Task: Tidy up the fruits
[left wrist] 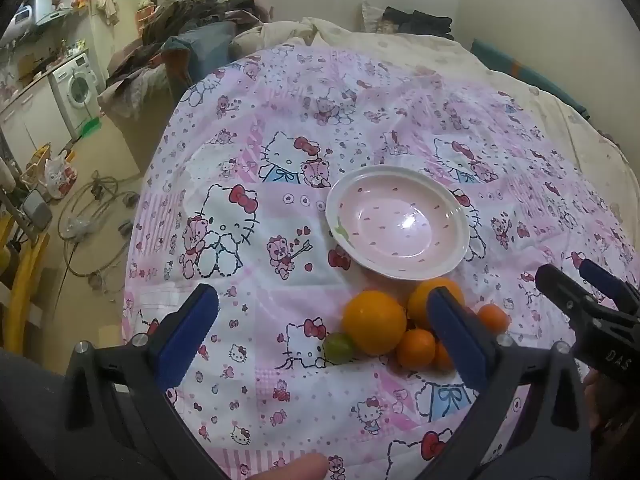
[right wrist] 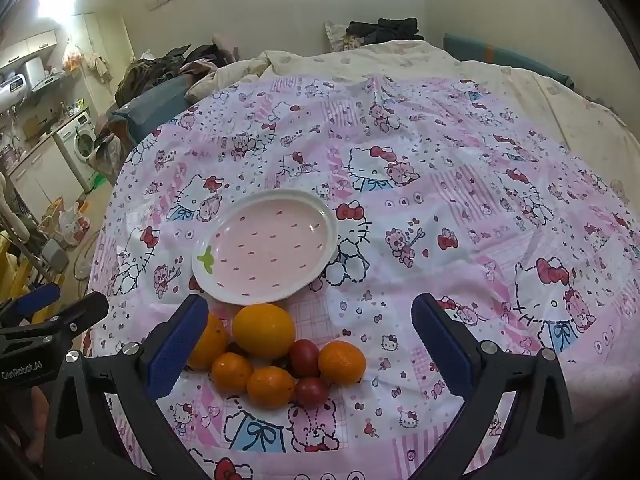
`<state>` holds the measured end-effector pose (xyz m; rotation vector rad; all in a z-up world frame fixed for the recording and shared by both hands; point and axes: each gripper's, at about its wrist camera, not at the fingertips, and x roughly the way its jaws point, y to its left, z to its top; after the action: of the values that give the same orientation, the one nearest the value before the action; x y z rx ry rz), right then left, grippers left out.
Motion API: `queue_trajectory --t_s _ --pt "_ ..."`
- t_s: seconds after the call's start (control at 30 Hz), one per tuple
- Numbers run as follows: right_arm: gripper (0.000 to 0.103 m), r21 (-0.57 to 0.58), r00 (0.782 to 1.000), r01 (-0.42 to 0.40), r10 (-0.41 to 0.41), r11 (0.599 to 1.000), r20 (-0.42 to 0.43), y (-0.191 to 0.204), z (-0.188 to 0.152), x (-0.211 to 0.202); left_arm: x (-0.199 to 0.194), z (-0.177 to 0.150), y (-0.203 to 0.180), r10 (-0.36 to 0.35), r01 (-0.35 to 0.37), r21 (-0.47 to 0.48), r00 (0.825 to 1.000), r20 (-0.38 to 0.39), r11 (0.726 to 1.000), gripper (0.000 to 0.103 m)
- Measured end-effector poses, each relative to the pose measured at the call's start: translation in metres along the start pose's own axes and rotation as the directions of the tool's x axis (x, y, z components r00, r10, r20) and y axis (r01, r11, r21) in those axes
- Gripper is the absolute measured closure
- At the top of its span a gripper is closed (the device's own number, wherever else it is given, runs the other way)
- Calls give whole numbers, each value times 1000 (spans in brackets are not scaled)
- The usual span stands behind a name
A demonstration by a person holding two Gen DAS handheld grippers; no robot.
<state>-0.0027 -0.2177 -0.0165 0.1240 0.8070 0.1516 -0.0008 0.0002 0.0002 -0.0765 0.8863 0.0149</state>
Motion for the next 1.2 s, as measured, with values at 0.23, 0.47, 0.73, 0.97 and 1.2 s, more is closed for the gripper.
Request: queue_trajectory --t_s 0.23,0.47,0.73,0.97,1.2 --pt "0 -3 1000 1 -1 1000 4 0 1 -1 2 2 3 7 -7 1 1000 0 1000 0" --pt "0 -9 1000 -5 5 1000 6 -3 6 -2 2 2 3 11 -11 2 1000 -2 1000 0" --pt "0 -13 1000 1 -1 1000 14 1 2 -3 5 0 4 18 -18 2 1000 1 1000 0" --pt "0 -13 1000 3 -2 1000 15 2 2 -2 5 0 4 20 -20 1 1000 1 1000 0" --pt "0 -14 1000 2 -2 1000 18 2 2 -2 5 0 4 19 -19 2 1000 2 1000 0"
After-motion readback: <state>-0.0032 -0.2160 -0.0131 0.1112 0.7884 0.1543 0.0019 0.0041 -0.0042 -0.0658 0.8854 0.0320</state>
